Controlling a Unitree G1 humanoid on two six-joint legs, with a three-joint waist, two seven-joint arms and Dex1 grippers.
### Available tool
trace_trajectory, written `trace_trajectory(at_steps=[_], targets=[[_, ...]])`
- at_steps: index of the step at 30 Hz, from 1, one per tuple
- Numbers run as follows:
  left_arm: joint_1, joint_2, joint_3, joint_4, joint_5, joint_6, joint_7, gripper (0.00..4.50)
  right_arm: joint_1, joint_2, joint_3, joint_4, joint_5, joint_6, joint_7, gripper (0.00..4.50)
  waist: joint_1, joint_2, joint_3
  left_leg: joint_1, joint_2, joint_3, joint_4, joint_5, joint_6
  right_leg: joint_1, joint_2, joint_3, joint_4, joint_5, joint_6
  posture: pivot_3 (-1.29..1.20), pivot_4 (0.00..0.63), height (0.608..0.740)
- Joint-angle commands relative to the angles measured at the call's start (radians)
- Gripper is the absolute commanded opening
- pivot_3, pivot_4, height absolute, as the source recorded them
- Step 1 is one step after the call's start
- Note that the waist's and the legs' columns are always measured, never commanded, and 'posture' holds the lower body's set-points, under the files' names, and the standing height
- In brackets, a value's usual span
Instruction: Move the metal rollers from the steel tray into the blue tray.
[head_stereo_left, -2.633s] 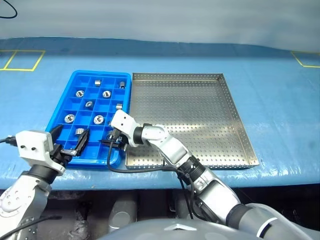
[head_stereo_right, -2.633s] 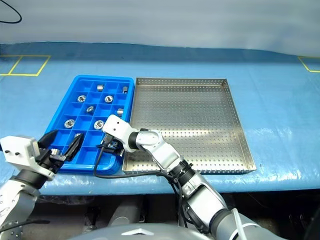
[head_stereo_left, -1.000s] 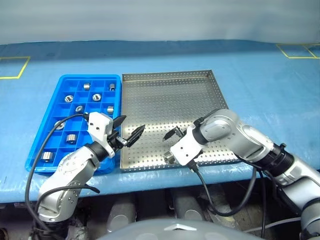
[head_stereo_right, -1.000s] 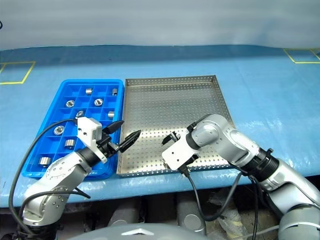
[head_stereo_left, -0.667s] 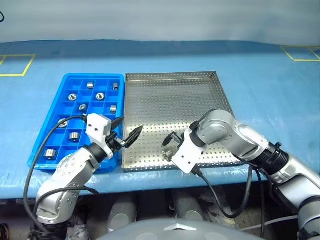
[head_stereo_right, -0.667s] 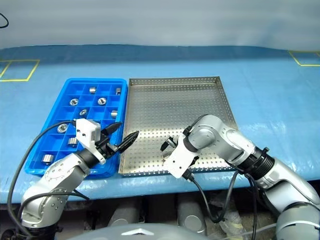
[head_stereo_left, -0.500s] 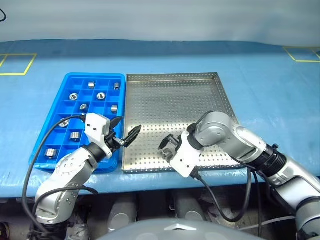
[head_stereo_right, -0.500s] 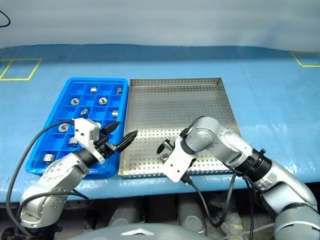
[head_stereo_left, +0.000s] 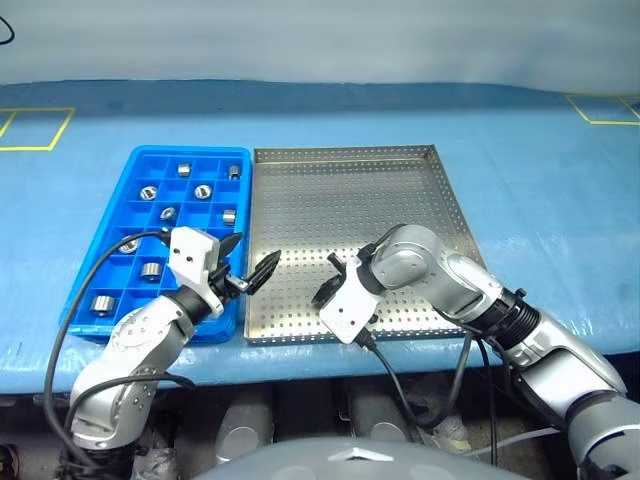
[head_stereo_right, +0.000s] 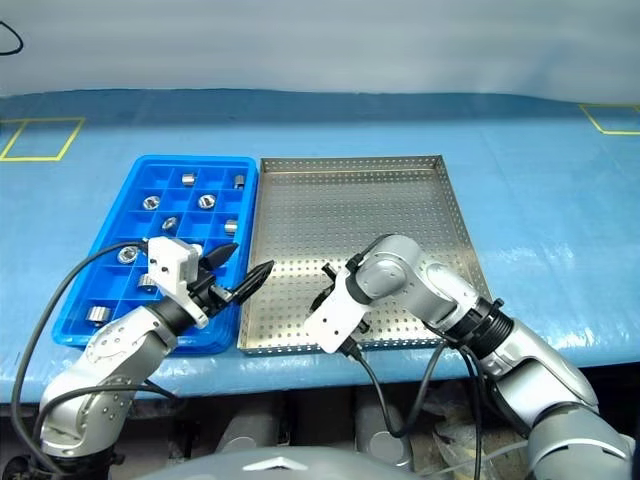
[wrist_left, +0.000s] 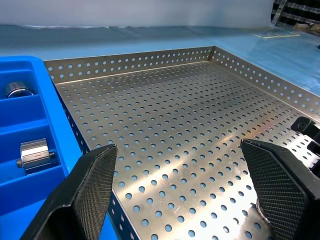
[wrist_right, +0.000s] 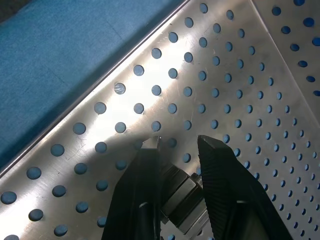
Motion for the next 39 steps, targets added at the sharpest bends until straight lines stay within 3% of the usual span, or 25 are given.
trace_trajectory(at_steps=[1, 10, 13, 16, 33, 39], targets=[[0.000, 0.000, 0.017, -0.047, -0.003, -0.017, 0.004, 4.33, -0.013, 0.004, -0.029, 0.006, -0.003, 0.003, -0.008, 0.68, 0.000, 0.000, 0.000, 0.000, 0.000, 0.000, 0.000, 0.000, 0.000, 0.000, 0.000, 0.000, 0.000, 0.000, 0.000, -0.07, 0.150, 0.740], [-0.002, 0.001, 0.016, -0.043, -0.007, -0.018, 0.004, 4.33, -0.019, -0.007, -0.051, -0.065, 0.004, 0.048, 0.024, 0.68, -0.001, 0.000, 0.000, 0.000, 0.000, 0.000, 0.000, 0.000, 0.000, 0.000, 0.000, 0.000, 0.000, 0.000, 0.000, -0.08, 0.150, 0.740], [-0.003, 0.002, 0.017, -0.041, -0.007, -0.019, 0.003, 4.33, -0.022, -0.005, -0.056, -0.075, 0.000, 0.046, 0.022, 1.26, -0.001, 0.000, 0.000, 0.000, 0.000, 0.000, 0.000, 0.000, 0.000, 0.000, 0.000, 0.000, 0.000, 0.000, 0.000, -0.08, 0.150, 0.740], [-0.003, 0.001, 0.019, -0.041, -0.007, -0.019, 0.004, 4.33, -0.026, 0.001, -0.061, -0.090, -0.004, 0.039, 0.010, 2.22, -0.001, 0.000, 0.000, 0.000, 0.000, 0.000, 0.000, 0.000, 0.000, 0.000, 0.000, 0.000, 0.000, 0.000, 0.000, -0.08, 0.150, 0.740], [0.007, 0.002, 0.027, -0.051, -0.007, -0.020, 0.008, 4.33, -0.093, -0.006, -0.037, 0.084, -0.118, -0.020, 0.011, 2.22, 0.000, 0.000, 0.000, 0.000, 0.000, 0.000, 0.000, 0.000, 0.000, 0.000, 0.000, 0.000, 0.000, 0.000, 0.000, -0.06, 0.150, 0.740], [0.002, 0.000, 0.023, -0.048, -0.006, -0.020, 0.007, 4.33, -0.135, 0.010, -0.049, 0.150, -0.170, -0.036, -0.048, 2.22, -0.001, 0.000, 0.000, 0.000, 0.000, 0.000, 0.000, 0.000, 0.000, 0.000, 0.000, 0.000, 0.000, 0.000, 0.000, -0.06, 0.150, 0.740]])
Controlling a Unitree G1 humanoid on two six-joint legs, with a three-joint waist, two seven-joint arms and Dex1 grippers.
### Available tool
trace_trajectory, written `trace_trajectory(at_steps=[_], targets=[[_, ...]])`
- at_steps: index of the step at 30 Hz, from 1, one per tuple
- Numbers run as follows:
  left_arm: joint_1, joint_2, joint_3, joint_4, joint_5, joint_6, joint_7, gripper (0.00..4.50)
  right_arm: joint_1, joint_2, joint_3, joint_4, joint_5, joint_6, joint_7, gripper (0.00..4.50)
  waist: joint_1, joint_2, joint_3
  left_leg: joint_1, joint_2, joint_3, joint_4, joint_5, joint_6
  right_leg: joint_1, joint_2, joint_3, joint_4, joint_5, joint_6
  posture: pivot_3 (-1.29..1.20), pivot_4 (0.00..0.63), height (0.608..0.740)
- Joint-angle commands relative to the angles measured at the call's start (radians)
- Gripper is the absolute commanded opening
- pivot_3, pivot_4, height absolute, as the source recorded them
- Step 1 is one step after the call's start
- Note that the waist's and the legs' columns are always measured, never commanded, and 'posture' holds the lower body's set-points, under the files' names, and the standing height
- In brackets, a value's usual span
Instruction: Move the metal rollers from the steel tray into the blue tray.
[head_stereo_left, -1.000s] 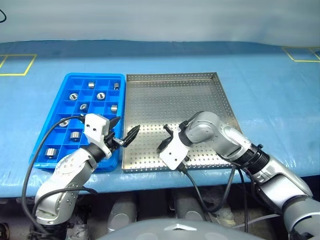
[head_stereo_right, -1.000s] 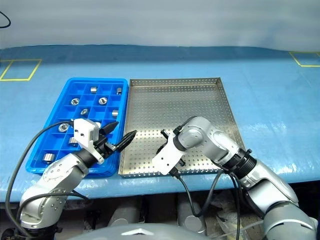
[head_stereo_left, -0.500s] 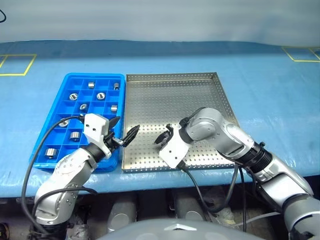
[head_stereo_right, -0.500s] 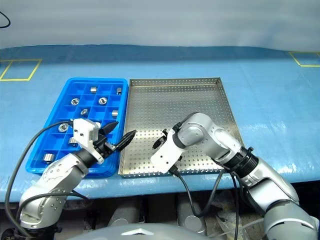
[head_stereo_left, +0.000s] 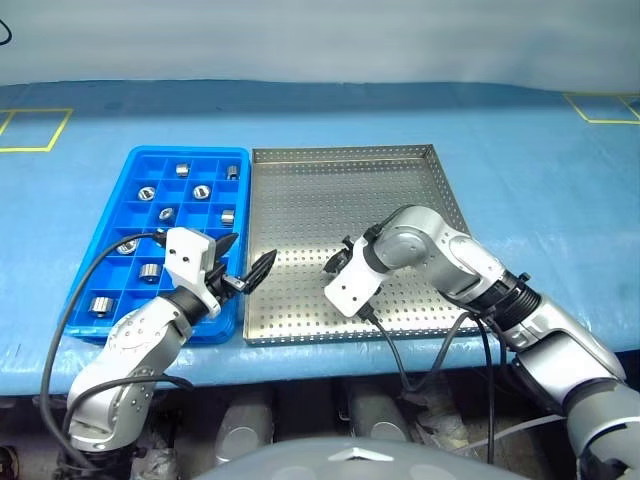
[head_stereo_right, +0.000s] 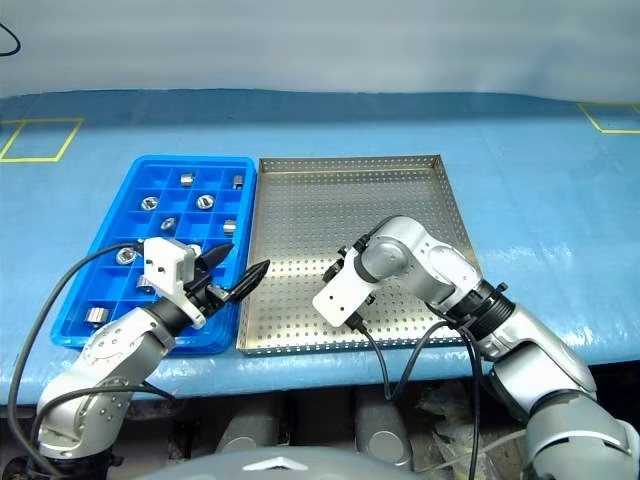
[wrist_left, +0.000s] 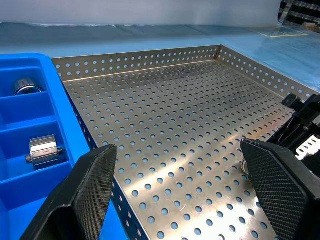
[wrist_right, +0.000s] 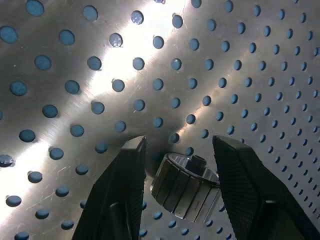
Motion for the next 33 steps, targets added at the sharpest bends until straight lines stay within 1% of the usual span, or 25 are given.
trace_trajectory(at_steps=[1, 7, 13, 17, 20, 29, 33], targets=[[-0.007, 0.000, 0.008, -0.046, -0.005, -0.020, -0.005, 4.33, -0.055, 0.011, -0.022, 0.060, -0.040, -0.026, -0.054, 2.22, 0.000, 0.000, 0.000, 0.000, 0.000, 0.000, 0.000, 0.000, 0.000, 0.000, 0.000, 0.000, 0.000, 0.000, 0.000, -0.06, 0.150, 0.740], [-0.004, 0.002, 0.009, -0.050, -0.005, -0.019, -0.006, 4.33, -0.105, 0.032, -0.024, 0.149, -0.076, -0.048, -0.110, 2.22, 0.000, 0.000, 0.000, 0.000, 0.000, 0.000, 0.000, 0.000, -0.001, 0.000, 0.000, 0.000, 0.000, 0.001, -0.001, -0.06, 0.150, 0.740], [-0.001, 0.001, 0.011, -0.052, -0.004, -0.020, -0.003, 4.33, -0.087, 0.059, -0.007, 0.208, -0.070, -0.051, -0.108, 2.22, 0.000, 0.000, 0.000, 0.000, 0.000, 0.000, 0.000, 0.000, -0.001, 0.000, 0.000, 0.000, 0.000, 0.001, -0.001, -0.05, 0.150, 0.740], [0.001, 0.001, 0.010, -0.053, -0.003, -0.020, -0.003, 4.33, -0.100, 0.078, -0.006, 0.284, -0.094, -0.047, -0.147, 2.22, 0.000, 0.000, 0.000, 0.001, 0.000, 0.000, 0.000, 0.000, -0.001, 0.001, 0.000, 0.000, 0.000, 0.001, -0.001, -0.05, 0.150, 0.740], [0.000, 0.001, 0.010, -0.053, -0.003, -0.020, -0.003, 4.33, -0.113, 0.086, -0.010, 0.326, -0.104, -0.049, -0.177, 1.68, -0.002, 0.000, 0.000, 0.003, 0.000, 0.001, 0.000, 0.001, -0.001, 0.002, 0.000, 0.000, 0.000, 0.002, -0.003, -0.05, 0.150, 0.740], [-0.002, 0.003, 0.010, -0.051, -0.004, -0.020, -0.007, 4.33, -0.100, 0.089, -0.026, 0.304, -0.092, -0.051, -0.188, 1.68, -0.001, 0.000, 0.000, 0.003, 0.000, 0.000, 0.000, 0.004, -0.002, 0.002, 0.002, 0.000, 0.000, 0.006, -0.003, -0.06, 0.150, 0.740], [-0.001, 0.002, 0.011, -0.051, -0.005, -0.021, -0.007, 4.33, -0.086, 0.089, -0.068, 0.222, -0.073, -0.025, -0.217, 1.68, -0.001, 0.000, 0.000, 0.002, 0.000, 0.000, 0.000, 0.004, -0.002, 0.002, 0.002, 0.001, 0.000, 0.006, -0.002, -0.06, 0.150, 0.740]])
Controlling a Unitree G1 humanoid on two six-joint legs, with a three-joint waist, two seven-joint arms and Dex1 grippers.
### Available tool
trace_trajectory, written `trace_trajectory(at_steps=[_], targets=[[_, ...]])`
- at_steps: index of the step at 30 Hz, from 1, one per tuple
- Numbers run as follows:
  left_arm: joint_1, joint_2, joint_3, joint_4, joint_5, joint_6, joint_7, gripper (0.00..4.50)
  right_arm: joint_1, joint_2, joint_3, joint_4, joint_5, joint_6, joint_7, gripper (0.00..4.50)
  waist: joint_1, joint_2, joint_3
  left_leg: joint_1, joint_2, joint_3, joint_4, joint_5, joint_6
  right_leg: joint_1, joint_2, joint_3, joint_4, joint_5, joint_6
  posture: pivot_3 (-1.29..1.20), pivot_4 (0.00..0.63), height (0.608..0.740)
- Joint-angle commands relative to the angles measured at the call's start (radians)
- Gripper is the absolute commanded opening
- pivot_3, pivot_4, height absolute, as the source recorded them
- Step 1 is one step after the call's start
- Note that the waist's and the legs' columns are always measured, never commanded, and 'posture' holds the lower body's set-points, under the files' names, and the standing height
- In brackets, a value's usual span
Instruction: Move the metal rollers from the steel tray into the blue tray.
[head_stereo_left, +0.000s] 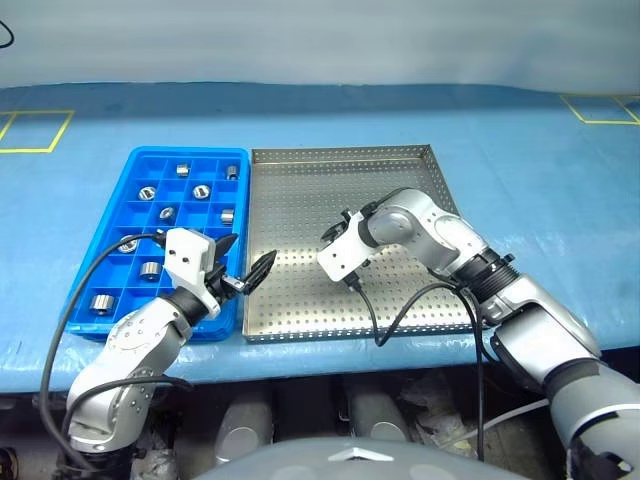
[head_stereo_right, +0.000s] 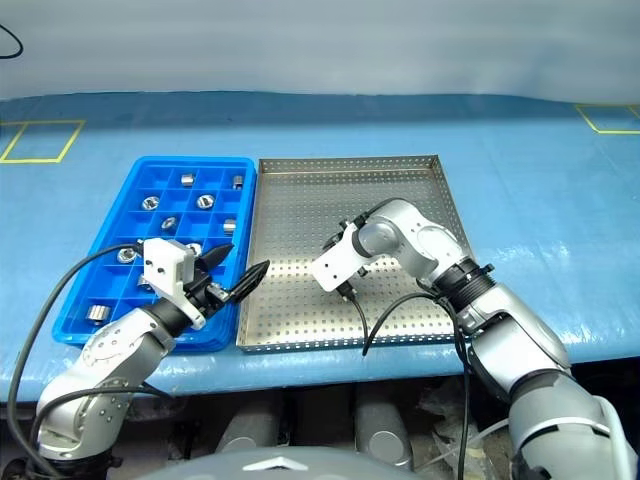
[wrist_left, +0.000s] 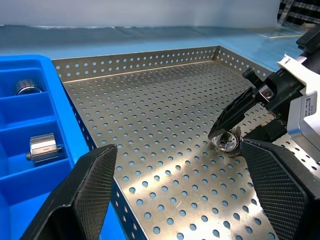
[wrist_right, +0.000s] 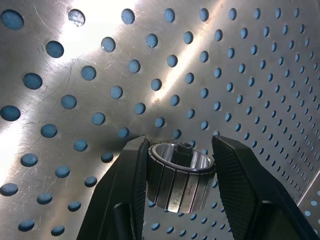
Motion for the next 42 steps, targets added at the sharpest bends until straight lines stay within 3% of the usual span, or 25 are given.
trace_trajectory(at_steps=[1, 11, 15, 19, 25, 29, 42], targets=[[-0.003, 0.002, 0.012, -0.049, -0.005, -0.021, -0.005, 4.33, 0.017, 0.004, -0.065, -0.103, 0.031, 0.039, -0.031, 1.68, 0.000, 0.000, 0.000, -0.001, 0.000, 0.000, 0.000, 0.000, 0.000, -0.001, 0.000, 0.000, 0.000, 0.000, 0.000, -0.06, 0.150, 0.740], [-0.005, -0.004, 0.082, -0.040, -0.002, -0.030, 0.030, 4.33, 0.147, 0.163, -0.271, -0.467, 0.236, 0.322, -0.140, 1.68, 0.001, 0.000, 0.000, -0.003, 0.001, -0.001, -0.002, 0.000, 0.000, -0.003, 0.000, -0.001, -0.001, 0.002, 0.004, -0.07, 0.150, 0.740], [0.009, 0.019, 0.241, -0.061, -0.047, -0.039, 0.035, 4.33, 0.238, 0.385, -0.362, -0.603, 0.434, 0.644, -0.213, 1.68, -0.003, 0.000, 0.000, -0.003, 0.001, -0.001, -0.001, 0.000, 0.000, -0.003, 0.001, -0.001, 0.000, 0.003, 0.004, -0.05, 0.150, 0.740], [0.060, 0.081, 0.447, -0.088, -0.108, -0.038, 0.011, 4.33, 0.301, 0.449, -0.316, -0.641, 0.486, 0.790, -0.237, 1.68, -0.002, 0.000, 0.000, -0.003, 0.003, -0.001, -0.002, 0.000, -0.001, -0.003, 0.001, -0.002, 0.000, 0.001, 0.002, -0.03, 0.150, 0.740], [0.144, 0.110, 0.681, -0.084, -0.180, -0.057, 0.004, 4.33, 0.335, 0.493, -0.188, -0.622, 0.543, 0.850, -0.254, 1.68, 0.003, 0.000, 0.000, -0.003, 0.001, -0.001, -0.002, 0.000, -0.001, -0.003, 0.000, -0.002, 0.000, -0.002, -0.003, 0.02, 0.150, 0.740], [0.186, 0.103, 0.755, -0.107, -0.244, -0.058, 0.012, 4.33, 0.333, 0.526, -0.128, -0.586, 0.575, 0.856, -0.269, 1.68, 0.009, -0.001, 0.000, -0.003, 0.002, -0.002, -0.002, 0.001, -0.002, -0.003, 0.001, -0.003, 0.000, -0.002, -0.003, 0.06, 0.150, 0.740], [0.415, 0.022, 0.675, -0.206, -0.216, -0.072, 0.039, 4.33, 0.318, 0.641, -0.029, -0.353, 0.611, 0.686, -0.315, 1.68, 0.042, -0.005, -0.001, -0.002, 0.003, -0.003, -0.004, 0.001, -0.003, -0.003, 0.002, -0.004, -0.001, -0.003, -0.004, 0.17, 0.150, 0.740]])
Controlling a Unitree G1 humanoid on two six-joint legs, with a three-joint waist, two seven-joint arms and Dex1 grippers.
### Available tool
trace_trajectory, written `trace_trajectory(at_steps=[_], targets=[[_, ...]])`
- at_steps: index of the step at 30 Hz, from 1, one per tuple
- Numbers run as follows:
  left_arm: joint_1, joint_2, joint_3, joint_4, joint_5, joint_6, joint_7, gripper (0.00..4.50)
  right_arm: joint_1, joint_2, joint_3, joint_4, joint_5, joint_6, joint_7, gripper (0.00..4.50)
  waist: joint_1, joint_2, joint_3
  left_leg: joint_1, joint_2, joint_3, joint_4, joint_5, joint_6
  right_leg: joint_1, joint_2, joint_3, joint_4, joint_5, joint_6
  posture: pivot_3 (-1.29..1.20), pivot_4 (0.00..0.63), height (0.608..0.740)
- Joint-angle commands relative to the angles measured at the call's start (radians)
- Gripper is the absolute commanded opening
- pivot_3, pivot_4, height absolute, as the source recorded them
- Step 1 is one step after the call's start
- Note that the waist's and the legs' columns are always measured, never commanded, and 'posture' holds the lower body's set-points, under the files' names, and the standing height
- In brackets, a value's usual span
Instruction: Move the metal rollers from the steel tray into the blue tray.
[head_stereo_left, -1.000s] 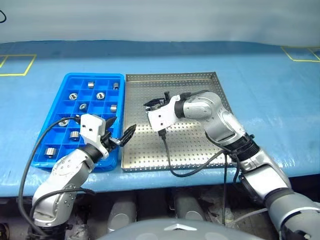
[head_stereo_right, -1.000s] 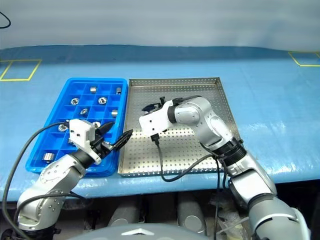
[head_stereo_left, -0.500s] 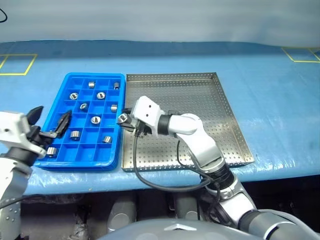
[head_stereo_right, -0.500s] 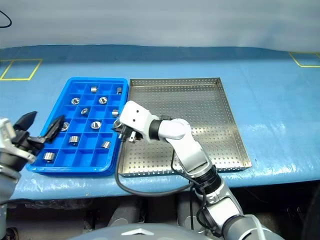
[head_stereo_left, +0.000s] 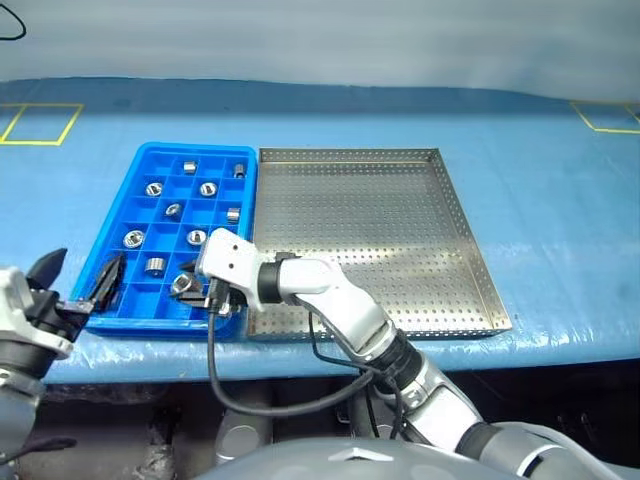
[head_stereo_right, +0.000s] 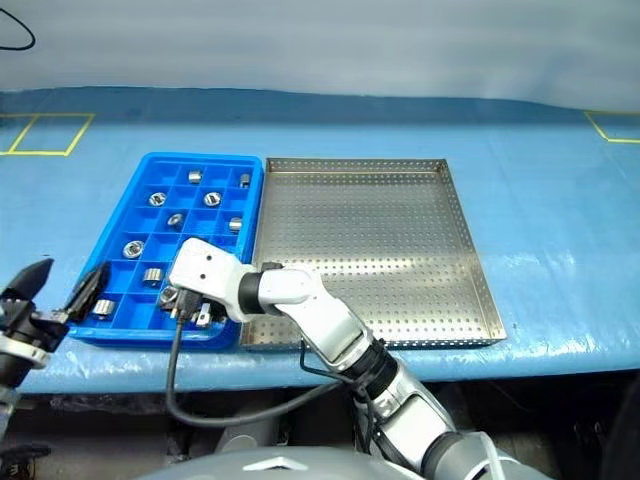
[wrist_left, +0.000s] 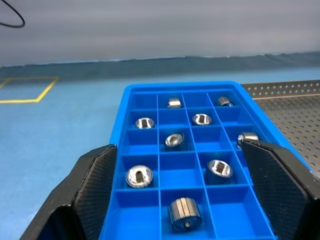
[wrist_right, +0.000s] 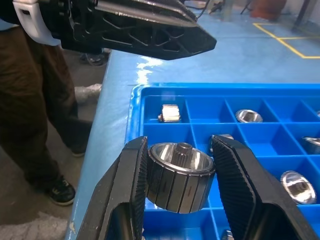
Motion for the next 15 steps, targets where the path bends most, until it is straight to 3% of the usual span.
trace_trajectory(at_steps=[1, 15], targets=[[0.039, -0.019, -0.002, -0.048, 0.009, -0.033, 0.006, 4.33, -0.022, 0.019, 0.003, 0.043, 0.011, -0.076, -0.011, 1.68, 0.007, -0.002, 0.000, 0.000, 0.000, 0.000, 0.000, 0.000, 0.000, 0.000, 0.000, 0.000, 0.000, 0.000, 0.000, 0.18, 0.150, 0.740], [0.111, -0.039, -0.022, -0.066, 0.014, -0.075, 0.015, 4.33, -0.069, 0.073, -0.029, 0.247, 0.021, -0.225, -0.027, 1.68, 0.036, -0.002, 0.000, 0.000, 0.001, 0.000, 0.000, 0.000, 0.000, 0.000, 0.001, -0.001, -0.001, -0.003, 0.004, 0.22, 0.150, 0.740]])
